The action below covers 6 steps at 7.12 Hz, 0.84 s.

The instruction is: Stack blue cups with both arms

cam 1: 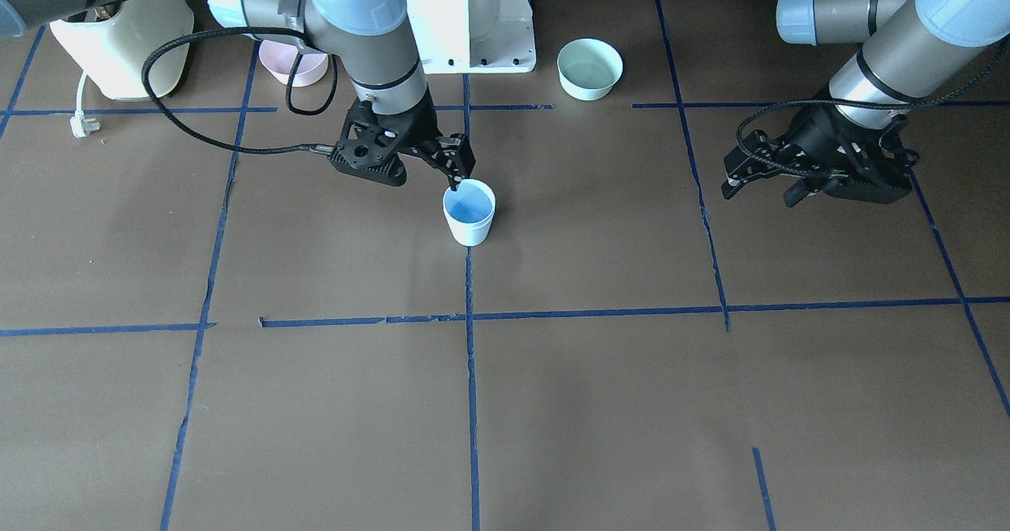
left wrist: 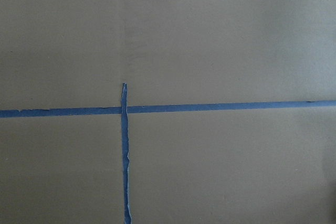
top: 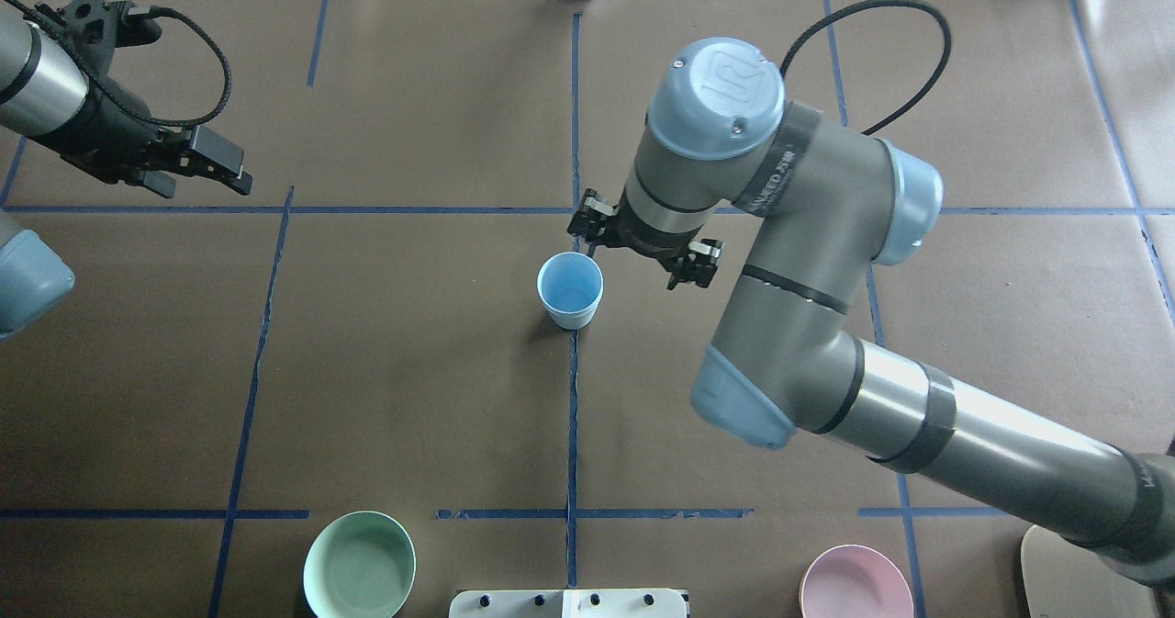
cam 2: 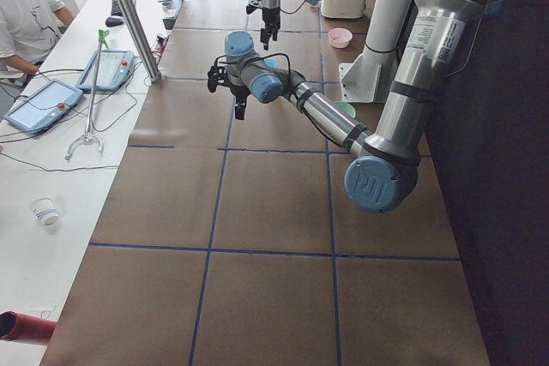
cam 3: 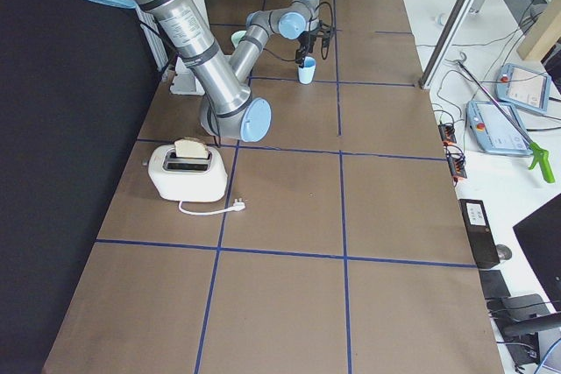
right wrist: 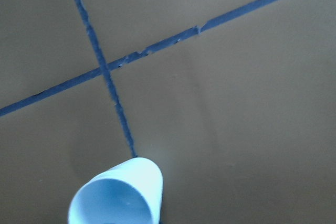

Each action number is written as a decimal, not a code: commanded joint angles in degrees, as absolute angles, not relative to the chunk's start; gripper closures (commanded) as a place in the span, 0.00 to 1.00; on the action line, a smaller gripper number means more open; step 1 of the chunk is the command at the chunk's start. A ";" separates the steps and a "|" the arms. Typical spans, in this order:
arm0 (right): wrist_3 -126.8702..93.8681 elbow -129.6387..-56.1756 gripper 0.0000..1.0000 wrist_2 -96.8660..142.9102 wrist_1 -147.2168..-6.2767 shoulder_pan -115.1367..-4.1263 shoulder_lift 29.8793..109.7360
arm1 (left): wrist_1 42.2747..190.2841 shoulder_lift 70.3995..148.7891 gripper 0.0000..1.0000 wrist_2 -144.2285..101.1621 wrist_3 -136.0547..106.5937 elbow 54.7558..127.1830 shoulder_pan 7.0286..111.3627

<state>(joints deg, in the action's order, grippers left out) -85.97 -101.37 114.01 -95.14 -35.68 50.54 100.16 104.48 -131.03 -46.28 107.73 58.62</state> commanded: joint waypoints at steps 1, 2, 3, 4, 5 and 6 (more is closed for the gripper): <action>-67.26 -108.34 0.00 115.65 -94.92 -43.46 64.09 | 99.85 98.90 0.00 -130.96 -29.72 105.66 64.82; -56.80 -109.24 0.00 120.36 -94.92 -50.03 69.73 | 99.84 96.88 0.00 -131.04 -18.92 102.43 69.56; -45.73 -110.47 0.00 124.76 -94.83 -57.14 76.31 | 99.84 95.29 0.00 -131.04 -8.54 98.48 74.74; -32.91 -110.22 0.00 129.07 -93.70 -64.87 82.38 | 100.02 95.10 0.00 -132.35 1.92 91.13 81.84; -21.47 -108.82 0.00 133.64 -93.60 -73.30 87.14 | 99.93 95.88 0.00 -135.76 12.03 83.40 87.92; -9.35 -106.55 0.00 135.25 -94.04 -79.04 91.36 | 98.80 96.06 0.00 -137.01 13.52 80.62 90.24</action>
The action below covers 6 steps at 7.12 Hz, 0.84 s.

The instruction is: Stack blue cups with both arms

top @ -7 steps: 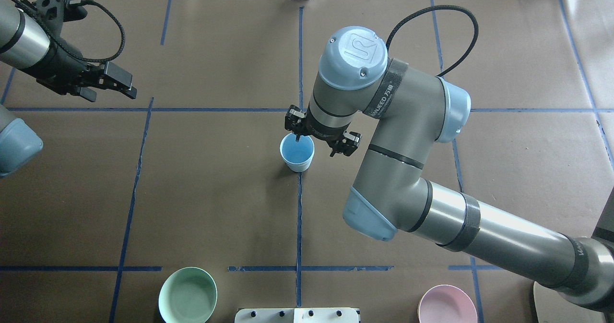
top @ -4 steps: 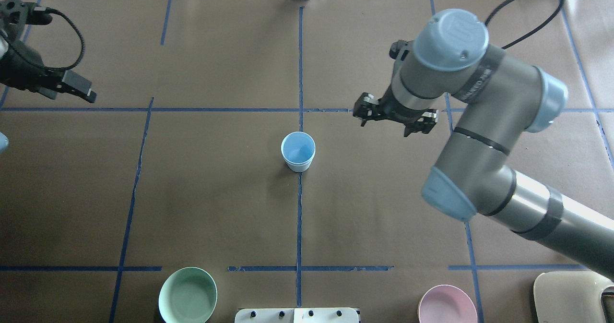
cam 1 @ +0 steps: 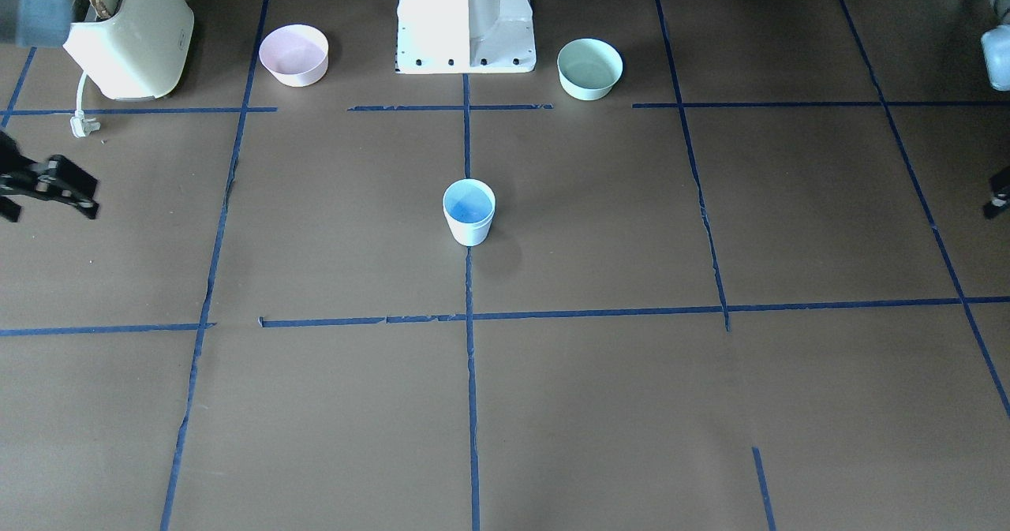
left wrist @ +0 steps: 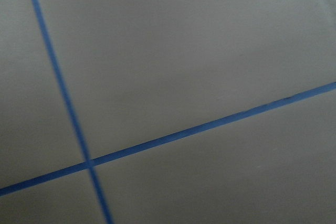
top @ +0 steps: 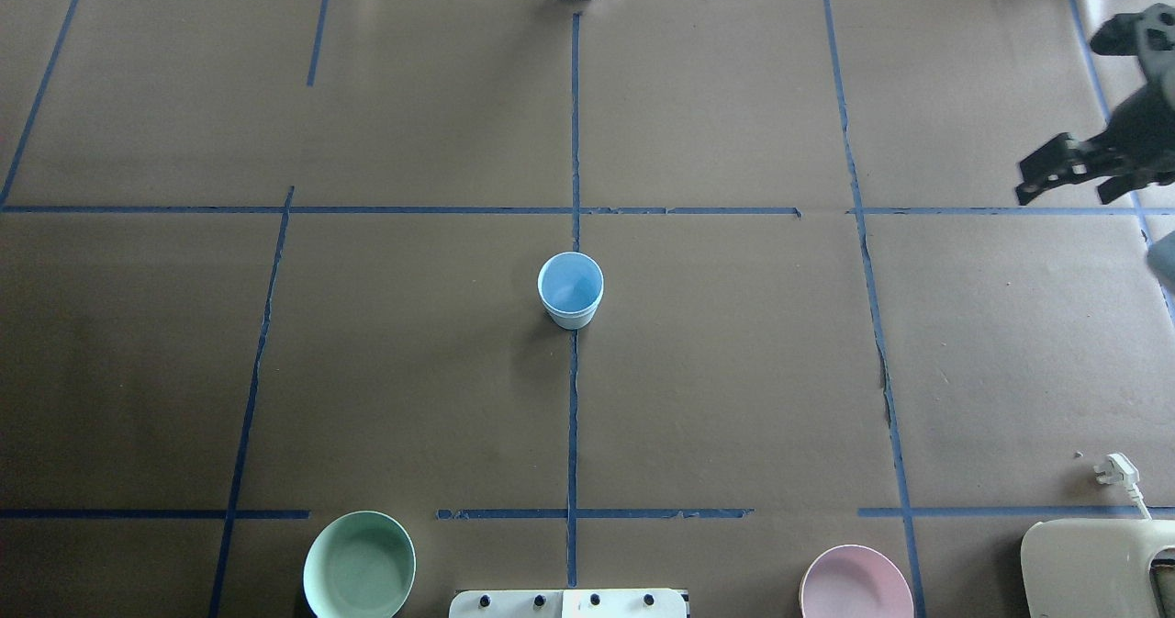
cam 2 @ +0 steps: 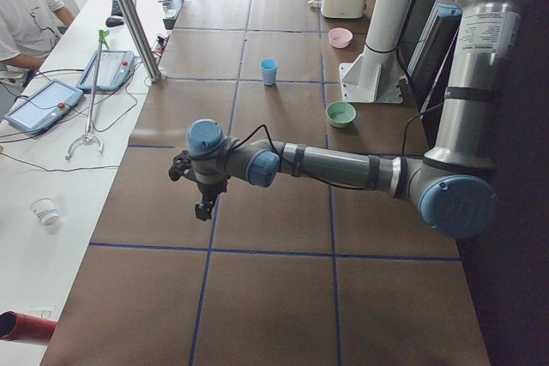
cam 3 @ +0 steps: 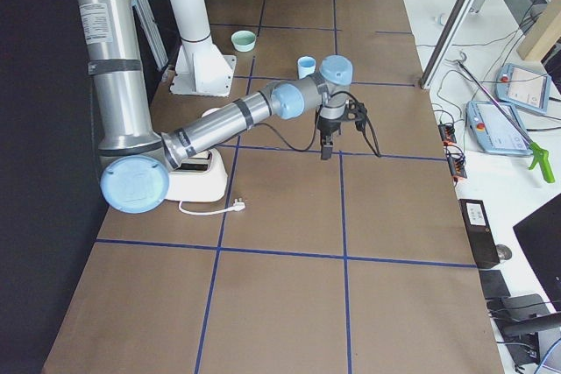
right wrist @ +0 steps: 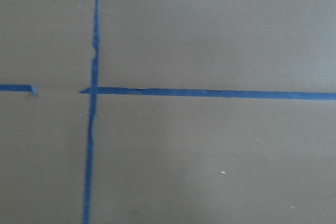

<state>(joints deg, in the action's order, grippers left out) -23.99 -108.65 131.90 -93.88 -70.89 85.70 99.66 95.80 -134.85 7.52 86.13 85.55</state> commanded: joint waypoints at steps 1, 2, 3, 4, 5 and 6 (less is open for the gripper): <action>-0.88 -102.52 0.00 135.18 -93.78 -82.15 94.28 | 91.48 98.59 0.00 -137.20 12.49 80.86 90.52; 6.00 -98.48 0.00 135.52 -93.61 -85.05 94.83 | 84.97 101.48 0.00 -137.02 12.31 81.21 90.88; 6.76 -97.65 0.00 135.18 -93.34 -85.08 95.97 | 81.34 102.38 0.00 -136.76 7.35 83.56 90.79; 6.68 -97.82 0.00 135.26 -93.34 -85.25 95.98 | 80.86 101.96 0.00 -136.41 5.73 85.06 90.79; 6.59 -97.74 0.00 135.18 -93.34 -85.25 95.98 | 80.95 101.69 0.00 -136.41 5.97 85.16 90.79; 6.50 -97.73 0.00 135.18 -93.34 -85.51 95.89 | 80.95 101.08 0.00 -136.32 8.67 85.08 90.79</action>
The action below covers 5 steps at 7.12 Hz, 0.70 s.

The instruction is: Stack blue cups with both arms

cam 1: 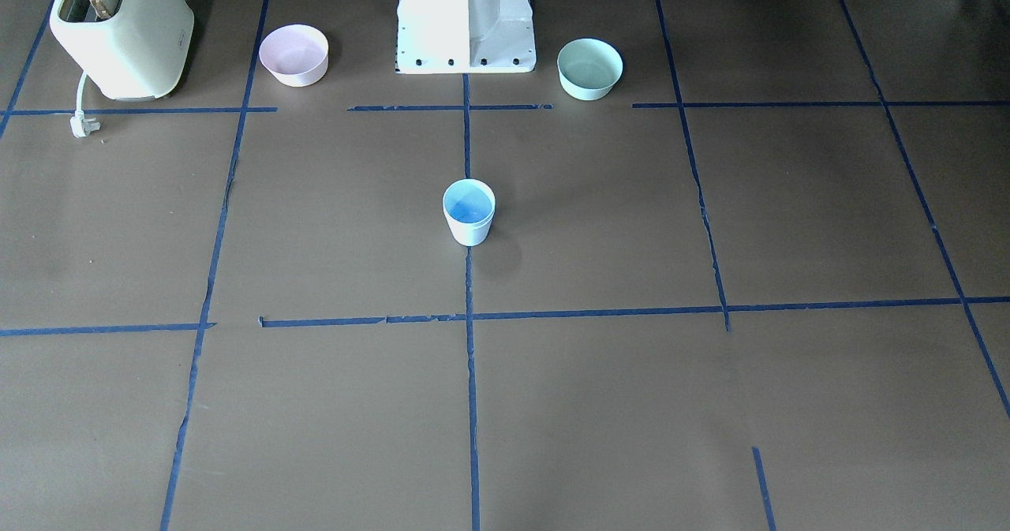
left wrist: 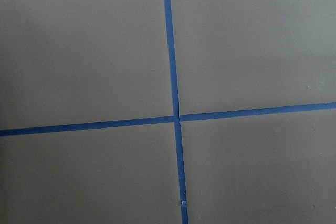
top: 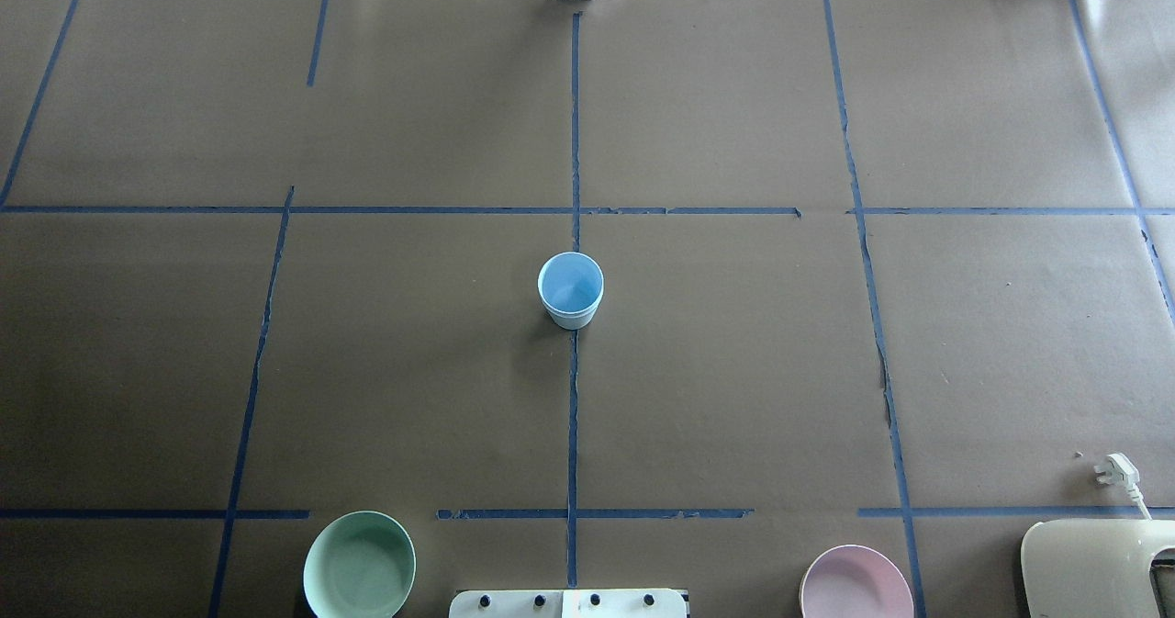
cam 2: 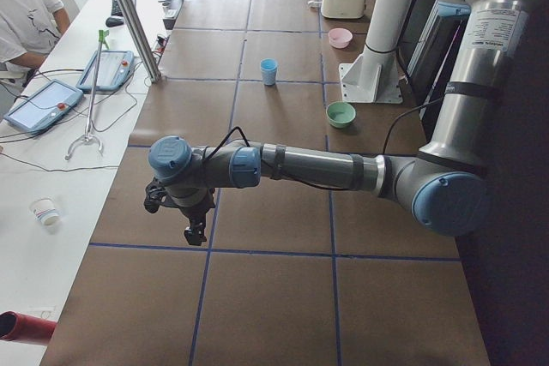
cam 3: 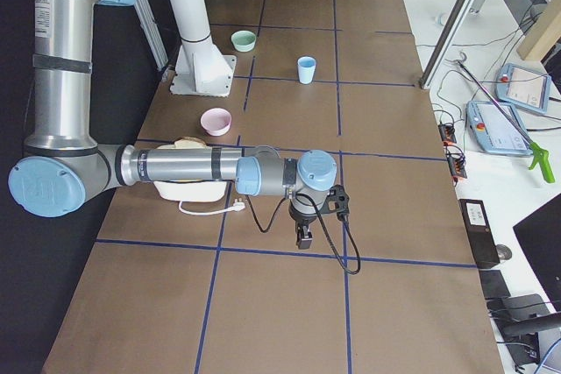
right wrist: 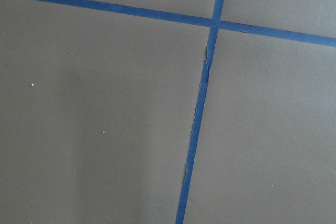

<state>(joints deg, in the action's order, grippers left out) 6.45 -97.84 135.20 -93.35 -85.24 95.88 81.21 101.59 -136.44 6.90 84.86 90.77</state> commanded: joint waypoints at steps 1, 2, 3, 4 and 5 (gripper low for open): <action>6.42 -97.82 0.00 135.18 -93.34 -85.69 95.45 | 80.95 100.47 0.00 -136.41 10.88 85.17 90.79; 6.24 -97.74 0.00 135.18 -93.34 -85.69 95.28 | 80.95 100.37 0.00 -136.41 11.07 85.25 90.79; 6.07 -97.82 0.00 135.18 -93.34 -85.69 95.10 | 80.95 99.68 0.00 -136.41 11.68 86.21 90.88; 5.98 -97.74 0.00 135.18 -93.34 -85.69 94.66 | 80.95 99.06 0.00 -136.41 13.17 86.83 90.88; 5.89 -97.73 0.00 135.18 -93.34 -85.69 94.66 | 80.86 98.18 0.00 -136.41 13.18 87.44 90.88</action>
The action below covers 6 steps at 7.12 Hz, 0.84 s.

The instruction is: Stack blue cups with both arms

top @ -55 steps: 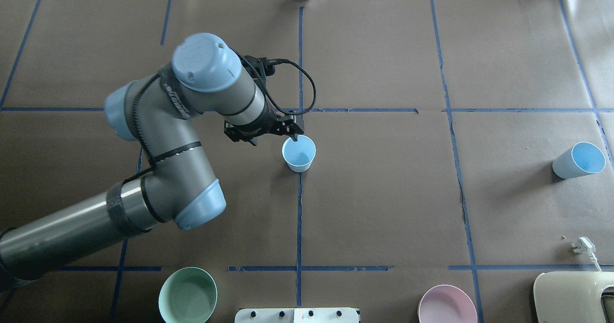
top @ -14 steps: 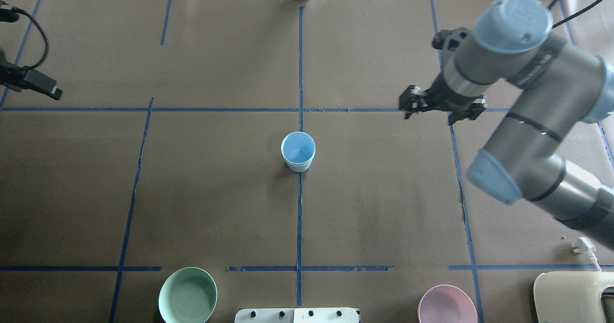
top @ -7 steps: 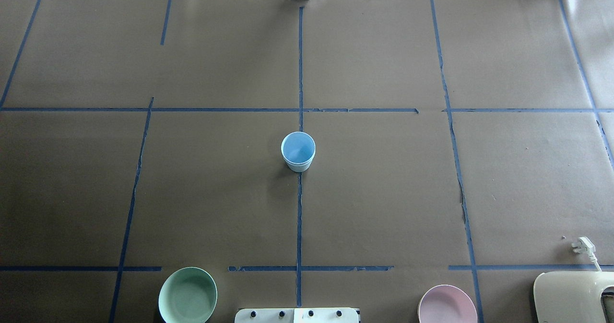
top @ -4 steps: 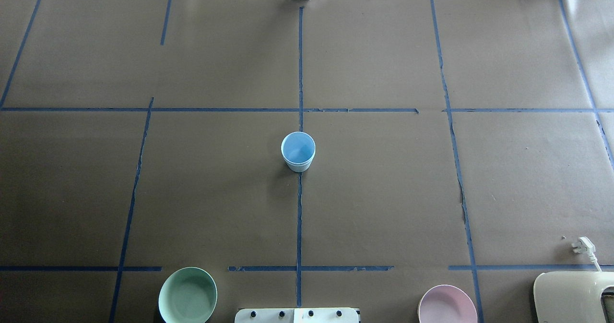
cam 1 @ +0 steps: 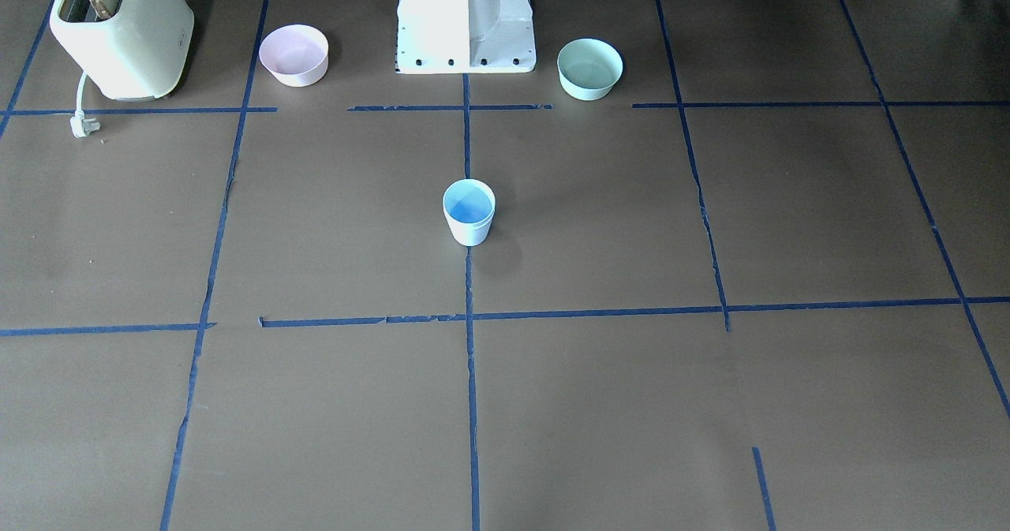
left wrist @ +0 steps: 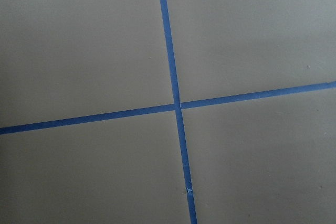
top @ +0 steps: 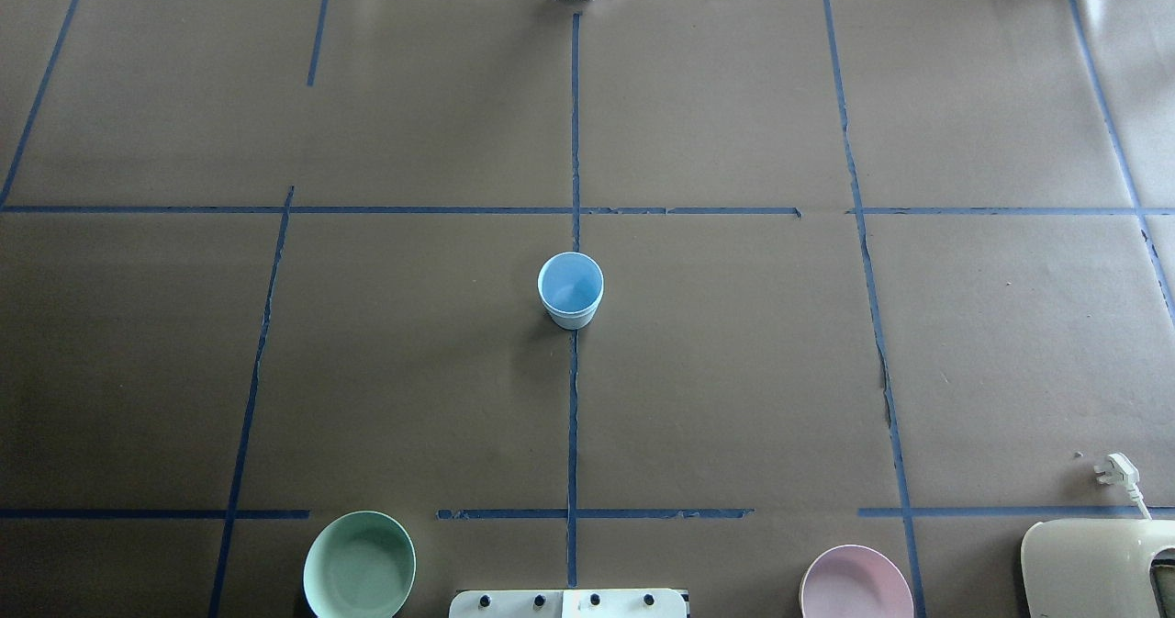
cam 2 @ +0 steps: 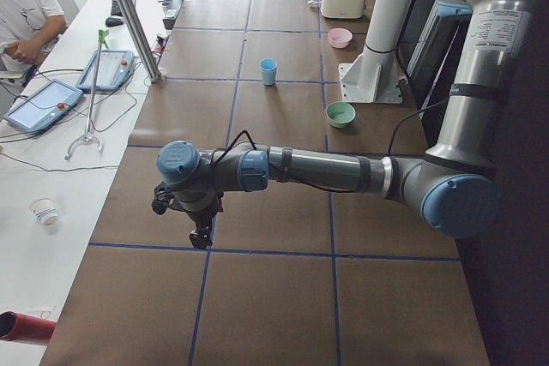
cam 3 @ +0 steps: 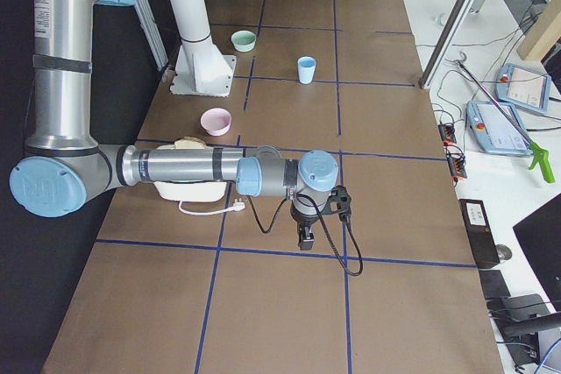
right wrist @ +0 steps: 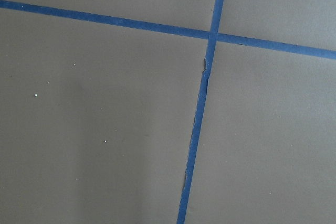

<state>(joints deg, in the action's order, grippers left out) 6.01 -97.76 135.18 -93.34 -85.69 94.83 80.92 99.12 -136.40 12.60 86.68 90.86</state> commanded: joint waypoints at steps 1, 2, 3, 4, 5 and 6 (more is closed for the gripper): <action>5.89 -97.73 0.00 135.18 -93.34 -85.69 94.66 | 80.95 95.82 0.00 -136.41 13.27 89.63 90.88; 5.98 -97.73 0.00 135.18 -93.34 -85.69 94.66 | 80.86 94.93 0.00 -136.49 13.10 90.61 90.79; 5.98 -97.73 0.00 135.18 -93.34 -85.69 94.66 | 81.03 93.62 0.00 -137.02 12.49 90.70 90.88; 5.89 -97.73 0.00 135.18 -93.34 -85.69 94.66 | 82.60 92.30 0.00 -136.93 12.65 90.96 90.88; 6.06 -97.65 0.00 135.00 -93.25 -85.69 94.48 | 83.92 92.02 0.00 -136.85 12.57 89.75 90.88; 6.06 -97.65 0.00 134.83 -93.25 -85.78 94.05 | 83.85 92.02 0.00 -136.76 12.57 89.65 90.88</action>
<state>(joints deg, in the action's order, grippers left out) 6.02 -97.68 135.01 -93.28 -85.73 94.43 83.31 92.32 -136.85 12.60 90.06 90.87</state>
